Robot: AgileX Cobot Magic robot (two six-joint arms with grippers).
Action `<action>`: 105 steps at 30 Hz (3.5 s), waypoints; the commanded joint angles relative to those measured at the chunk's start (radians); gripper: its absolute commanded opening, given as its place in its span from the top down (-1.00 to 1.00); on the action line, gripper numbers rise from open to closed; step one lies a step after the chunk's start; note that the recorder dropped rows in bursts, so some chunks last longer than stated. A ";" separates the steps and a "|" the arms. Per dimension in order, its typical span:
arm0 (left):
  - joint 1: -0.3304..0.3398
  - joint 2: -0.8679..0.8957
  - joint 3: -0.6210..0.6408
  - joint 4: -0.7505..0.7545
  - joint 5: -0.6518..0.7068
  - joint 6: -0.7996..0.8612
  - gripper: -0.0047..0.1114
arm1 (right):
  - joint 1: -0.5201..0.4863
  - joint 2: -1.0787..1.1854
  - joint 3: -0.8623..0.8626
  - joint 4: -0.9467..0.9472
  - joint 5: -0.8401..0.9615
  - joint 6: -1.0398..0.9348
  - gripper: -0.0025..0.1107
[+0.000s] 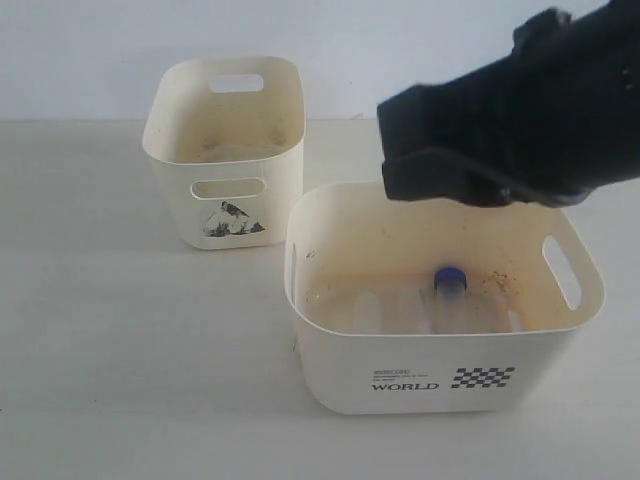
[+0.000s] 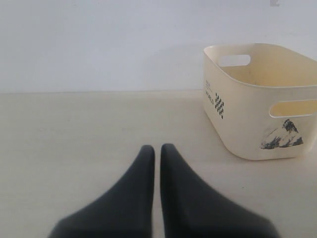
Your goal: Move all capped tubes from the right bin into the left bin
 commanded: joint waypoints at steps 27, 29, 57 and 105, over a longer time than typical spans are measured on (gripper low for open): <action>0.000 0.000 -0.004 -0.004 0.001 -0.010 0.84 | -0.111 0.584 -0.135 -0.316 0.157 0.346 -0.12; 0.000 0.000 -0.004 -0.004 0.001 -0.010 0.84 | -0.111 0.611 -0.135 -0.324 0.134 0.350 -0.12; 0.000 0.000 -0.004 -0.004 -0.002 -0.010 0.84 | -0.111 0.842 -0.135 -0.413 0.049 0.409 0.77; 0.000 0.000 -0.004 -0.004 0.000 -0.010 0.84 | -0.109 0.569 -0.023 -0.465 -0.081 0.444 0.93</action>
